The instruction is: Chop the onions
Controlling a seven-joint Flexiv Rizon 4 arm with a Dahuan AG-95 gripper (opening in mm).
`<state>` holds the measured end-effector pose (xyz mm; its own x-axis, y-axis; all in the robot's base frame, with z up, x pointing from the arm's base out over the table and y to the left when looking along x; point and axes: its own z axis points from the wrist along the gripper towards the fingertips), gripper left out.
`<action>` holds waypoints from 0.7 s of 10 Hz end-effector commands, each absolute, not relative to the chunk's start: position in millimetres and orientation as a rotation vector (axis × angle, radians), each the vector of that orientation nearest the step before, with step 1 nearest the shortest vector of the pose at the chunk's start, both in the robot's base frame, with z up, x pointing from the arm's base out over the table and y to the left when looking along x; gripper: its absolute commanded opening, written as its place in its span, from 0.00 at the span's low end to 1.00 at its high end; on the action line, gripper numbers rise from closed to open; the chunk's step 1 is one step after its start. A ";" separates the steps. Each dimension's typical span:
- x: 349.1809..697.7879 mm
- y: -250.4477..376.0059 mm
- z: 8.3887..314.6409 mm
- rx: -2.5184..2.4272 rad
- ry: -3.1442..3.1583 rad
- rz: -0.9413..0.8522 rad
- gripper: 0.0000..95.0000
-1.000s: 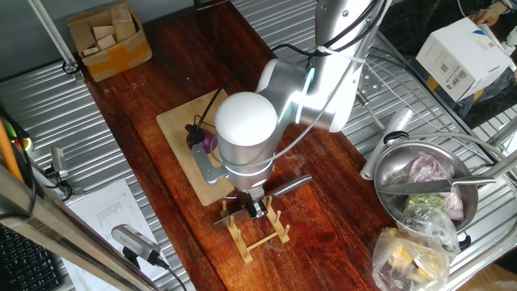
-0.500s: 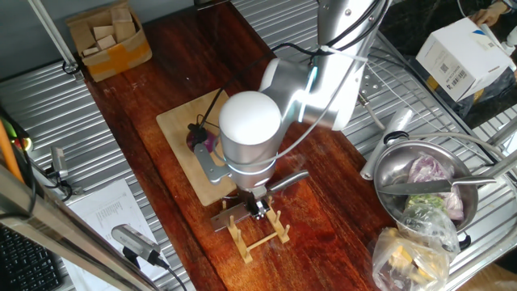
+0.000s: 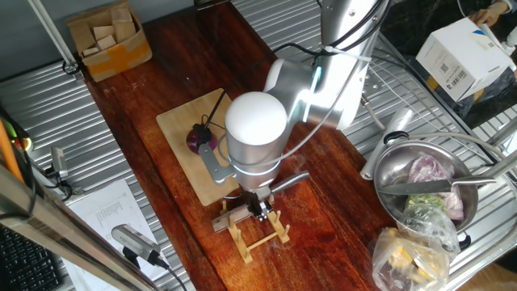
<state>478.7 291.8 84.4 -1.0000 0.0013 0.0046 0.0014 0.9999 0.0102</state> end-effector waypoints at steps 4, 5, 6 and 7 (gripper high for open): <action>478.9 299.5 87.3 -0.011 -3.132 -0.014 0.20; 476.9 299.7 86.9 -0.011 -3.133 -0.013 0.20; 476.1 299.8 86.7 -0.010 -3.134 -0.012 0.20; 474.5 299.8 86.4 -0.012 -3.135 -0.012 0.20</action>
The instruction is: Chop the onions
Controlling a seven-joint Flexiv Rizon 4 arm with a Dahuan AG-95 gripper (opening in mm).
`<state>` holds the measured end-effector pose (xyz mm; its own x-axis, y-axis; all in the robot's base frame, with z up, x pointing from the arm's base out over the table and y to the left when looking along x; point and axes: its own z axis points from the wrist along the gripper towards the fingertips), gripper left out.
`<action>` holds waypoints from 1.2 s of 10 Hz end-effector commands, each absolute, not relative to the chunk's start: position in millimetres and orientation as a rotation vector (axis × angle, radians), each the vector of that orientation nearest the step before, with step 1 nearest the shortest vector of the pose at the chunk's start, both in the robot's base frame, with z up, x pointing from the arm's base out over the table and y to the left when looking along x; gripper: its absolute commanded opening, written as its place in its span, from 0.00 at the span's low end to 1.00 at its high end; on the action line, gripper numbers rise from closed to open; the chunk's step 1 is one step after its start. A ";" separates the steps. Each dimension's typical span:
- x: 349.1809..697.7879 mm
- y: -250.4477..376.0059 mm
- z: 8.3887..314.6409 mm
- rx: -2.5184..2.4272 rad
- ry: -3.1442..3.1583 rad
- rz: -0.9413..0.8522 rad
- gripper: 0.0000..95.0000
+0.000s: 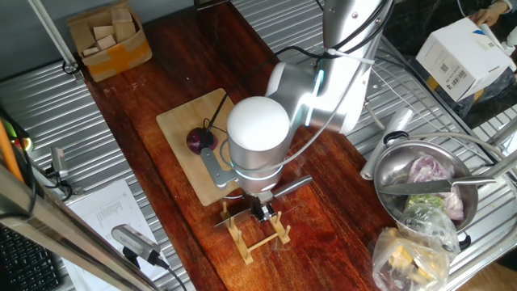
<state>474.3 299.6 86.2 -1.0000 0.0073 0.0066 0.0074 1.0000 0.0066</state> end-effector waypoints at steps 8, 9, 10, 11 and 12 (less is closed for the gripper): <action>460.9 297.2 85.0 -0.008 -3.141 -0.013 0.20; 459.6 296.7 85.0 -0.003 -3.141 -0.013 0.20; 458.3 296.3 85.0 0.004 -3.140 -0.012 0.20; 457.3 295.8 85.0 0.008 -3.141 -0.011 0.20; 456.9 295.6 85.0 0.010 -3.141 -0.011 0.20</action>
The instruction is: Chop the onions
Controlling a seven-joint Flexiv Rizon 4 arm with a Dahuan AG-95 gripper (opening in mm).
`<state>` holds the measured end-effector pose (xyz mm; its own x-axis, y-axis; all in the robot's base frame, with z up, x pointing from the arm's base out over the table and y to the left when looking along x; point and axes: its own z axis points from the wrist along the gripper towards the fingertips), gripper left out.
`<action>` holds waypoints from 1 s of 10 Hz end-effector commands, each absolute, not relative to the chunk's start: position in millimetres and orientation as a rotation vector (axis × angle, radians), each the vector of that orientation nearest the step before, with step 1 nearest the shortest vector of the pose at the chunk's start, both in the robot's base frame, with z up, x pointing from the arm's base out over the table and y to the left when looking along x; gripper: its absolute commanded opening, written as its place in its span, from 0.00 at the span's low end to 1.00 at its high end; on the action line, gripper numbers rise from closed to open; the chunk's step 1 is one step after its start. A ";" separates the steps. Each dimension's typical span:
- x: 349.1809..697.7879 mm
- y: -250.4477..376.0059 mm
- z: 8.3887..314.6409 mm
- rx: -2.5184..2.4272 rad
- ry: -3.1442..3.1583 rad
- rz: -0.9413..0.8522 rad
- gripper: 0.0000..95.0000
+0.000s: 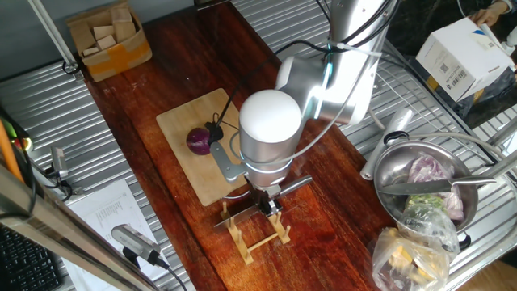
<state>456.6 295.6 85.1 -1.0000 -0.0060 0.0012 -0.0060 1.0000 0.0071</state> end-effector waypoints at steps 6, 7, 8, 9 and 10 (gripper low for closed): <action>457.3 294.6 79.7 0.026 -3.153 -0.010 0.20; 457.3 294.5 79.2 0.026 -3.153 -0.010 0.20; 457.4 294.3 78.1 0.026 -3.154 -0.009 0.20; 457.4 294.3 78.1 0.027 -3.153 -0.008 0.00; 457.4 294.3 78.1 0.028 -3.153 -0.009 0.00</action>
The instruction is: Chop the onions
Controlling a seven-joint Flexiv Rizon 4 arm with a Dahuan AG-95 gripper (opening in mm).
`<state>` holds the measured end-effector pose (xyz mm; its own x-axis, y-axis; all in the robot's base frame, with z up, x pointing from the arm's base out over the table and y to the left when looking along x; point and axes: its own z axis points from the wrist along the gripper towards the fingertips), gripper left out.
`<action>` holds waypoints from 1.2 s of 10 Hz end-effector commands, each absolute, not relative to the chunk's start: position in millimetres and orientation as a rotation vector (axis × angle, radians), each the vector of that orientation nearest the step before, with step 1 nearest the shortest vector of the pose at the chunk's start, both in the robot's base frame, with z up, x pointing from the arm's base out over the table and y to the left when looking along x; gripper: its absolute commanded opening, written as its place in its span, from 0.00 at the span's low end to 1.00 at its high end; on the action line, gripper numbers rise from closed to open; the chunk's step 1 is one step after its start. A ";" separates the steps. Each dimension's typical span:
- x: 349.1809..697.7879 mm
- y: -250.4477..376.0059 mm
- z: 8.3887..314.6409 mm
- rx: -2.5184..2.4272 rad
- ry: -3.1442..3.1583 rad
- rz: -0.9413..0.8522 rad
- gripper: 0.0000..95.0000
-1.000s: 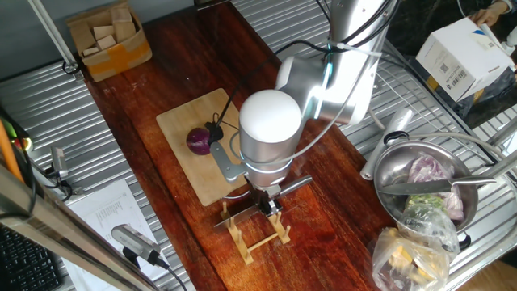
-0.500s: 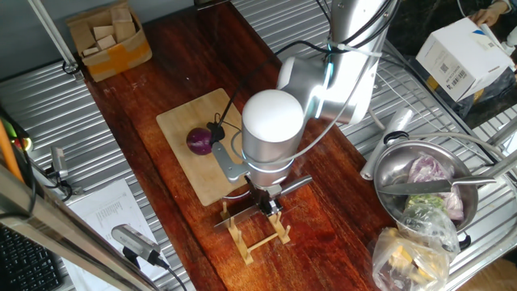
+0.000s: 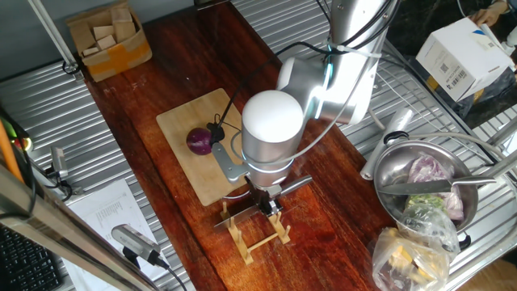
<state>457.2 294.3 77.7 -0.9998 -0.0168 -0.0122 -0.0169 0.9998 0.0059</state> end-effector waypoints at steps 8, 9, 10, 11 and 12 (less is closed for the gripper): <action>457.1 294.8 82.5 -0.071 3.133 -0.005 0.00; 457.0 294.9 83.8 -0.071 3.134 -0.005 0.00; 456.7 295.6 88.1 -0.073 3.137 -0.003 0.00; 456.1 296.1 93.0 -0.082 3.137 -0.003 0.00; 455.7 296.1 97.2 -0.093 3.135 -0.004 0.00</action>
